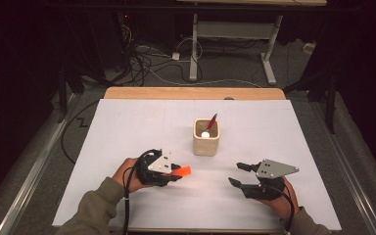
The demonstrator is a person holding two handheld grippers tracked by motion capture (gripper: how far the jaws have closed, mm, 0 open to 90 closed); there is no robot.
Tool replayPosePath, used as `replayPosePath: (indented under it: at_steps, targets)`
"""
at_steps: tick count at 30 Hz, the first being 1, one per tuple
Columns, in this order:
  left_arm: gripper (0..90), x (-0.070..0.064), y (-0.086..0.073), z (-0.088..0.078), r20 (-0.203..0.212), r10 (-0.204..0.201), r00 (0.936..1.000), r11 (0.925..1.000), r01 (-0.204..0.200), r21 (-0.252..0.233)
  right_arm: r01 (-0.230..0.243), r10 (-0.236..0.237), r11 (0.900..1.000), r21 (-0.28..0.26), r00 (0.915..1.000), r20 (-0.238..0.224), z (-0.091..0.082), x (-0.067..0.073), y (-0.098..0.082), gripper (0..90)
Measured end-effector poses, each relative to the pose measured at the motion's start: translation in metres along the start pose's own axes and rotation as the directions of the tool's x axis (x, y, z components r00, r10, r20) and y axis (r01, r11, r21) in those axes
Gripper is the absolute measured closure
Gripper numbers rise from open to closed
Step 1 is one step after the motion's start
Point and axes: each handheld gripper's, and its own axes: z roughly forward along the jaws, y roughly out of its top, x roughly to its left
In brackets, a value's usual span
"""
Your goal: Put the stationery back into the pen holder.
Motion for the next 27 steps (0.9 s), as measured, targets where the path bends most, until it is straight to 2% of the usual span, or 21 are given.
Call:
replayPosePath:
  at_steps: [1,3,6,7,8,9,12,13,14,15,16,17,18,19,21,23,24,25,27]
  targets:
    - [64.8,0.000,0.000,0.000,0.000,0.000,1.0000,1.0000,0.000,0.000,0.000,0.000,1.000,0.000,1.0000,0.000,0.000,0.000,0.000,41.9]
    - [64.8,-0.001,-0.005,-0.002,-0.048,-0.040,0.9980,0.9982,0.037,-0.048,0.003,-0.003,1.000,-0.008,0.9999,0.010,-0.002,0.000,0.000,41.9]
    - [64.8,-0.002,-0.009,-0.004,-0.078,-0.078,0.9939,0.9931,0.071,-0.094,0.002,-0.001,1.000,-0.018,0.9998,0.021,-0.003,-0.001,0.001,41.7]
    - [64.8,-0.002,-0.009,-0.004,-0.078,-0.078,0.9939,0.9931,0.071,-0.094,0.005,-0.005,1.000,-0.019,0.9996,0.029,-0.004,-0.001,0.001,41.7]
    - [64.8,-0.003,-0.010,-0.004,-0.089,-0.090,0.9920,0.9908,0.081,-0.109,0.010,-0.009,1.000,-0.021,0.9994,0.032,-0.004,-0.001,0.001,41.6]
    - [64.8,-0.005,-0.012,-0.005,-0.119,-0.108,0.9870,0.9869,0.093,-0.132,0.012,-0.011,1.000,-0.025,0.9992,0.037,-0.005,-0.001,0.001,41.1]
    - [64.9,-0.006,-0.015,-0.005,-0.126,-0.127,0.9838,0.9819,0.106,-0.156,0.023,-0.021,0.999,-0.034,0.9980,0.060,-0.006,-0.001,0.001,40.4]
    - [64.8,-0.007,-0.016,-0.005,-0.137,-0.137,0.9810,0.9793,0.113,-0.168,0.028,-0.025,0.999,-0.038,0.9976,0.065,-0.006,-0.001,0.001,40.0]
    - [64.9,-0.008,-0.018,-0.005,-0.144,-0.161,0.9763,0.9712,0.131,-0.199,0.034,-0.031,0.999,-0.041,0.9968,0.074,-0.007,-0.001,0.001,39.8]
    - [64.8,-0.008,-0.018,-0.005,-0.144,-0.161,0.9763,0.9712,0.131,-0.199,0.039,-0.036,0.998,-0.044,0.9961,0.080,-0.007,-0.001,0.001,39.6]
    - [64.8,-0.009,-0.020,-0.006,-0.150,-0.172,0.9737,0.9672,0.138,-0.214,0.040,-0.036,0.998,-0.049,0.9959,0.083,-0.008,-0.001,0.001,39.1]
    - [64.8,-0.009,-0.021,-0.006,-0.152,-0.186,0.9707,0.9621,0.149,-0.229,0.043,-0.038,0.998,-0.051,0.9951,0.091,-0.008,0.000,0.001,38.5]
    - [64.9,-0.010,-0.023,-0.005,-0.163,-0.204,0.9652,0.9550,0.160,-0.250,0.051,-0.045,0.997,-0.054,0.9942,0.098,-0.008,0.000,0.001,38.0]
    - [64.8,-0.010,-0.023,-0.005,-0.163,-0.204,0.9652,0.9550,0.160,-0.250,0.051,-0.045,0.997,-0.054,0.9942,0.098,-0.008,0.000,0.001,38.0]
    - [64.9,-0.010,-0.023,-0.005,-0.168,-0.220,0.9609,0.9474,0.170,-0.271,0.077,-0.069,0.995,-0.057,0.9896,0.126,-0.009,0.001,0.001,35.9]
    - [64.9,-0.010,-0.024,-0.006,-0.180,-0.233,0.9557,0.9416,0.175,-0.288,0.078,-0.069,0.995,-0.061,0.9893,0.128,-0.009,0.001,0.000,34.7]
    - [64.9,-0.010,-0.024,-0.006,-0.179,-0.246,0.9527,0.9353,0.184,-0.302,0.082,-0.072,0.994,-0.076,0.9881,0.136,-0.011,0.001,0.000,34.6]
    - [64.9,-0.009,-0.025,-0.007,-0.181,-0.265,0.9470,0.9257,0.198,-0.323,0.085,-0.073,0.993,-0.078,0.9871,0.143,-0.012,0.001,0.000,33.6]
    - [64.8,-0.009,-0.026,-0.006,-0.190,-0.282,0.9404,0.9177,0.207,-0.339,0.090,-0.075,0.992,-0.087,0.9843,0.160,-0.014,0.001,-0.001,32.5]
